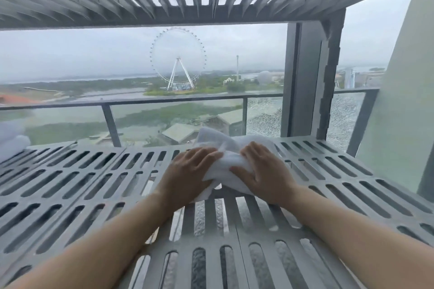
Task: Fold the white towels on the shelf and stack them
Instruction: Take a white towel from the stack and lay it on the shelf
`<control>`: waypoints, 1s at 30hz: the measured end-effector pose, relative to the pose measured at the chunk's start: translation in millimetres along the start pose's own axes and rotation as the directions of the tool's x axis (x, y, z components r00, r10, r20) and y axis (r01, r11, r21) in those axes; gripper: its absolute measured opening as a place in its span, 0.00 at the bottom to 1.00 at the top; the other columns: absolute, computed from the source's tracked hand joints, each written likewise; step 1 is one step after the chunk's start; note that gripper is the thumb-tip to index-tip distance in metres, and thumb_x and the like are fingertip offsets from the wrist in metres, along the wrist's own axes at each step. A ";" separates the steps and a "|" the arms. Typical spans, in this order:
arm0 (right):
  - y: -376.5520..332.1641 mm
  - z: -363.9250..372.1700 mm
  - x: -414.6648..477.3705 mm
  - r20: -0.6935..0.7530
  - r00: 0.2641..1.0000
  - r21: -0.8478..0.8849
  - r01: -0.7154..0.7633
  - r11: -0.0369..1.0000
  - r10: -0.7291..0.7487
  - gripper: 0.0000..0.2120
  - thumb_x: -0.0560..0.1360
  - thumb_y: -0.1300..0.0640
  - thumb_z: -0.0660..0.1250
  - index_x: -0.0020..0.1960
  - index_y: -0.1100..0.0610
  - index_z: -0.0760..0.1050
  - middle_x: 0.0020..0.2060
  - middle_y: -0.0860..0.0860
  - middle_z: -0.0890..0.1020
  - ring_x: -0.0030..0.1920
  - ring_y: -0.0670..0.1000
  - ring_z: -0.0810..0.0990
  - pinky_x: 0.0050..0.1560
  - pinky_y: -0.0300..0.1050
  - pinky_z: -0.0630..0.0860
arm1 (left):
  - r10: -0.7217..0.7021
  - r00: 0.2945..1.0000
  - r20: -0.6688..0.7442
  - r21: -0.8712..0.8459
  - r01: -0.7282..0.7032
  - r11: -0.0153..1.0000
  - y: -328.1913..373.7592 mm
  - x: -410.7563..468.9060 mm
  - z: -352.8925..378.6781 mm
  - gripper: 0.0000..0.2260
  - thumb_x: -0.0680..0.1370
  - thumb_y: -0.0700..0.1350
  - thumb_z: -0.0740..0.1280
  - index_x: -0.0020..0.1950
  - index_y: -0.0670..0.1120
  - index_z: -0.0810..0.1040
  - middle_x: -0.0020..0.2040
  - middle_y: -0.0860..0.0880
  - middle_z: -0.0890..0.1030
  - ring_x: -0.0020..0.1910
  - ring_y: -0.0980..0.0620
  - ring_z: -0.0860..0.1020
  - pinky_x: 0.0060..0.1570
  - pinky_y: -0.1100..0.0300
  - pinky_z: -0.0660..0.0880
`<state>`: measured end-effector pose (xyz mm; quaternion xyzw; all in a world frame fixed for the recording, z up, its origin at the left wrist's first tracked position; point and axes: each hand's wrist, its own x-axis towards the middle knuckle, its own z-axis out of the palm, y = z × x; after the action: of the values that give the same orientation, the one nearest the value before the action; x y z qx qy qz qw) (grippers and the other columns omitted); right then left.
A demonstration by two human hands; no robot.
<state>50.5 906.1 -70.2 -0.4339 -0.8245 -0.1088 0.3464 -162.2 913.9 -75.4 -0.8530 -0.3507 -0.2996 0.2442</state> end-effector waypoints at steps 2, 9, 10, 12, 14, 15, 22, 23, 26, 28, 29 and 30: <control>0.2 -1.2 1.4 -0.027 1.000 0.048 -0.006 0.999 0.007 0.18 0.75 0.44 0.56 0.52 0.59 0.71 0.47 0.53 0.76 0.46 0.54 0.75 0.43 0.49 0.71 | -0.038 0.998 -0.041 0.006 0.039 0.999 0.1 -1.7 -0.6 0.22 0.73 0.57 0.64 0.63 0.47 0.72 0.61 0.47 0.77 0.59 0.46 0.75 0.52 0.51 0.74; -1.1 -11.8 9.2 -0.199 0.979 -0.065 0.016 0.998 -0.029 0.14 0.68 0.64 0.66 0.52 0.57 0.78 0.38 0.53 0.76 0.37 0.56 0.77 0.35 0.44 0.72 | -0.103 0.988 -0.115 -0.035 0.100 0.994 2.9 -0.6 1.2 0.28 0.71 0.57 0.68 0.66 0.47 0.65 0.67 0.45 0.67 0.61 0.43 0.71 0.48 0.50 0.75; -0.6 -12.8 8.6 -0.240 0.970 -0.094 0.017 0.995 -0.039 0.13 0.65 0.66 0.67 0.48 0.57 0.80 0.36 0.53 0.74 0.36 0.55 0.76 0.35 0.43 0.71 | -0.094 0.990 -0.106 -0.033 0.091 0.995 4.5 -0.2 1.5 0.28 0.70 0.54 0.71 0.66 0.46 0.66 0.67 0.45 0.67 0.60 0.42 0.73 0.44 0.49 0.77; -2.0 -13.0 7.1 -0.283 0.956 -0.161 0.031 0.986 -0.076 0.10 0.62 0.68 0.68 0.41 0.57 0.80 0.36 0.54 0.74 0.37 0.54 0.73 0.37 0.42 0.67 | -0.077 0.994 -0.079 -0.023 0.075 0.997 7.6 0.2 1.9 0.29 0.68 0.49 0.75 0.64 0.46 0.67 0.66 0.44 0.70 0.57 0.42 0.77 0.38 0.48 0.80; -6.1 -11.3 6.1 -0.240 0.963 -0.209 0.071 0.975 -0.122 0.08 0.62 0.68 0.69 0.37 0.58 0.78 0.44 0.55 0.78 0.44 0.54 0.74 0.41 0.45 0.70 | -0.042 0.997 -0.060 -0.008 0.041 0.999 7.8 0.4 0.9 0.27 0.67 0.46 0.76 0.62 0.46 0.68 0.63 0.42 0.74 0.54 0.41 0.78 0.35 0.48 0.80; -8.4 -10.5 5.3 -0.198 0.971 -0.202 0.095 0.975 -0.136 0.07 0.63 0.67 0.68 0.39 0.58 0.78 0.49 0.55 0.79 0.49 0.55 0.76 0.45 0.48 0.74 | -0.021 0.998 -0.060 -0.008 0.021 1.000 7.4 0.2 0.0 0.26 0.68 0.46 0.75 0.62 0.46 0.69 0.62 0.42 0.75 0.53 0.42 0.79 0.34 0.48 0.80; -14.0 -12.8 9.2 0.076 0.997 -0.086 0.016 0.996 -0.010 0.13 0.76 0.49 0.60 0.59 0.47 0.76 0.56 0.51 0.76 0.55 0.54 0.74 0.45 0.50 0.75 | 0.049 0.996 -0.074 -0.025 -0.051 0.998 11.5 0.3 -8.1 0.22 0.70 0.48 0.69 0.62 0.47 0.68 0.59 0.43 0.77 0.51 0.43 0.79 0.32 0.50 0.79; -12.7 -15.4 10.1 0.063 0.998 -0.078 0.014 0.997 -0.009 0.11 0.75 0.52 0.61 0.56 0.48 0.78 0.53 0.51 0.76 0.53 0.55 0.74 0.43 0.49 0.74 | 0.055 0.996 -0.063 -0.004 -0.056 0.998 13.5 1.2 -8.7 0.23 0.70 0.48 0.69 0.63 0.47 0.68 0.60 0.43 0.76 0.52 0.43 0.79 0.33 0.50 0.80; -6.2 -26.8 7.8 -0.037 0.999 -0.150 -0.012 0.989 0.007 0.08 0.70 0.61 0.65 0.45 0.52 0.80 0.47 0.51 0.77 0.47 0.55 0.76 0.37 0.46 0.73 | 0.052 0.998 -0.040 0.056 -0.050 0.997 19.0 3.2 -11.8 0.26 0.68 0.47 0.74 0.63 0.47 0.71 0.64 0.43 0.75 0.52 0.45 0.80 0.33 0.54 0.80; 0.2 -35.1 3.8 -0.090 0.995 -0.229 -0.056 0.972 0.036 0.09 0.66 0.65 0.66 0.38 0.53 0.80 0.45 0.50 0.76 0.46 0.55 0.76 0.38 0.47 0.73 | 0.034 0.999 -0.010 0.063 -0.033 0.997 20.2 3.9 -14.7 0.29 0.66 0.46 0.75 0.64 0.48 0.69 0.66 0.44 0.73 0.47 0.46 0.82 0.27 0.56 0.79; 3.5 -38.8 2.6 -0.098 0.993 -0.268 -0.086 0.960 0.062 0.09 0.66 0.66 0.66 0.37 0.53 0.79 0.45 0.50 0.76 0.47 0.55 0.75 0.40 0.49 0.73 | 0.030 1.000 0.009 0.073 -0.030 0.997 19.6 4.1 -15.9 0.31 0.64 0.43 0.76 0.65 0.48 0.68 0.67 0.43 0.73 0.43 0.46 0.82 0.24 0.56 0.78; 6.3 -41.9 2.1 -0.089 0.991 -0.308 -0.127 0.943 0.104 0.09 0.67 0.66 0.65 0.37 0.53 0.79 0.46 0.50 0.75 0.49 0.55 0.74 0.43 0.49 0.72 | 0.029 0.999 0.026 0.090 -0.032 0.995 18.5 4.3 -16.6 0.34 0.62 0.41 0.77 0.65 0.49 0.67 0.67 0.43 0.73 0.40 0.47 0.82 0.22 0.57 0.77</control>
<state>74.7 891.1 -38.6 -0.5266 -0.7572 -0.2329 0.3083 -151.5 893.7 -64.7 -0.8500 -0.3538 -0.2691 0.2826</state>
